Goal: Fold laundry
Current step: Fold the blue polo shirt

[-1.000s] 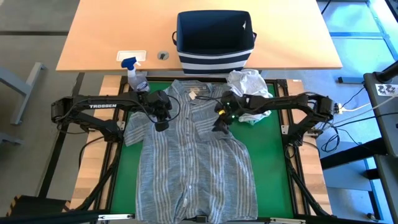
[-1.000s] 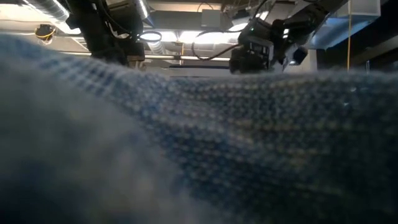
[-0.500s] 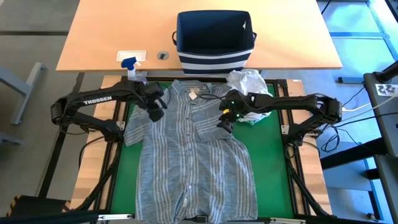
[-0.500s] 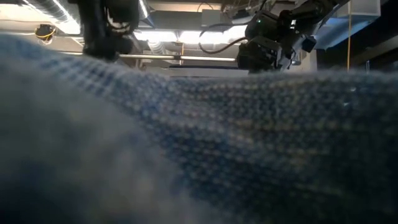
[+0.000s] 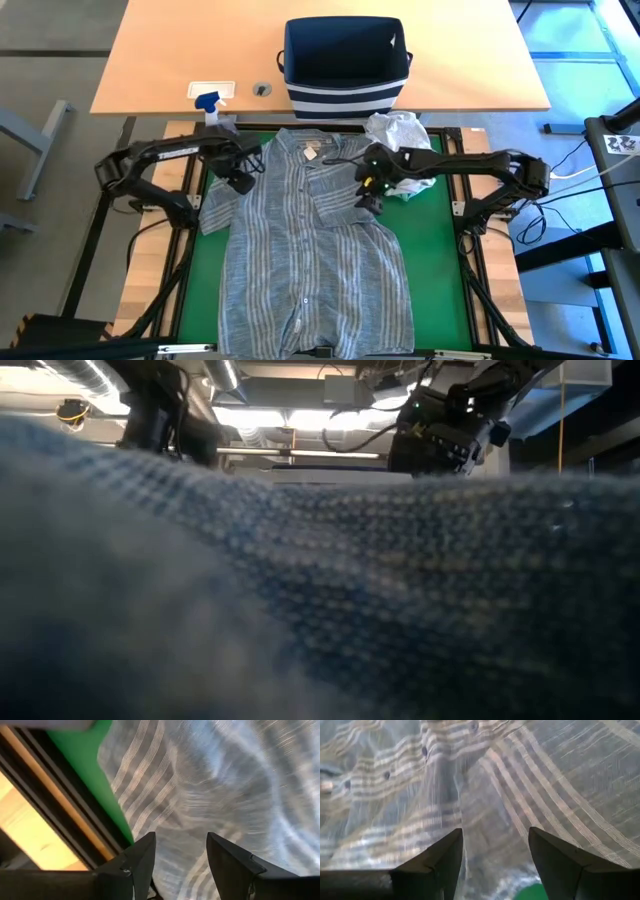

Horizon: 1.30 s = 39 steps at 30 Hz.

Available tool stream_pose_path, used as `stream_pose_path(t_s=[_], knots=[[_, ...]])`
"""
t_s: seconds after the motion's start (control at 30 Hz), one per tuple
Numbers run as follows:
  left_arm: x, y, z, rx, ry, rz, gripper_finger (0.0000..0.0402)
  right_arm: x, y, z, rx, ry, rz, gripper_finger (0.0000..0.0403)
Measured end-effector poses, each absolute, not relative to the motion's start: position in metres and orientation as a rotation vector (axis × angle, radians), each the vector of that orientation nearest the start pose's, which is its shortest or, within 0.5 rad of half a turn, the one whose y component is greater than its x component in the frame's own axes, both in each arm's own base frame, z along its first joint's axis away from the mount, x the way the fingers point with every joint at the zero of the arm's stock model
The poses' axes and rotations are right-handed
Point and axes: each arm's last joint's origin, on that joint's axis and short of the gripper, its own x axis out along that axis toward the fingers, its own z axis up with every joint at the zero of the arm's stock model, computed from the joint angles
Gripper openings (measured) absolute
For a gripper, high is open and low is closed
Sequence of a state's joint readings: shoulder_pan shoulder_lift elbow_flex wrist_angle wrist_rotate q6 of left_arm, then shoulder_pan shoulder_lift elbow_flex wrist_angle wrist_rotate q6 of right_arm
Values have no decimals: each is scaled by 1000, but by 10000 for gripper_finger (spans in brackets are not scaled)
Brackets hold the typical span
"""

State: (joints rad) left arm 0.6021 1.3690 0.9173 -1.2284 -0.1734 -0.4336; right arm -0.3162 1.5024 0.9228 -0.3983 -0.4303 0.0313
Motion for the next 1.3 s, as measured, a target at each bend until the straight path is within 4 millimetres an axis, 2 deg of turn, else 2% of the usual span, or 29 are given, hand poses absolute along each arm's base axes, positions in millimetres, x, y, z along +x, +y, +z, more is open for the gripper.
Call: stream_pose_path(t_s=[0.2, 0.37, 0.63, 1.03, 1.17, 1.3], knots=[[168, 130, 187, -686, 1761, 932, 171, 270, -90, 201, 376, 962, 158, 225], [171, 137, 168, -634, 1898, 904, 171, 269, -91, 201, 332, 961, 188, 225], [173, 151, 139, -568, 2025, 854, 171, 268, -95, 201, 309, 953, 203, 225], [156, 165, 113, -591, 2151, 751, 170, 265, -96, 200, 341, 966, 194, 225], [150, 166, 110, -598, 2172, 703, 145, 266, -96, 200, 347, 962, 189, 225], [150, 164, 114, -569, 2170, 662, 87, 268, -98, 201, 351, 940, 174, 225]])
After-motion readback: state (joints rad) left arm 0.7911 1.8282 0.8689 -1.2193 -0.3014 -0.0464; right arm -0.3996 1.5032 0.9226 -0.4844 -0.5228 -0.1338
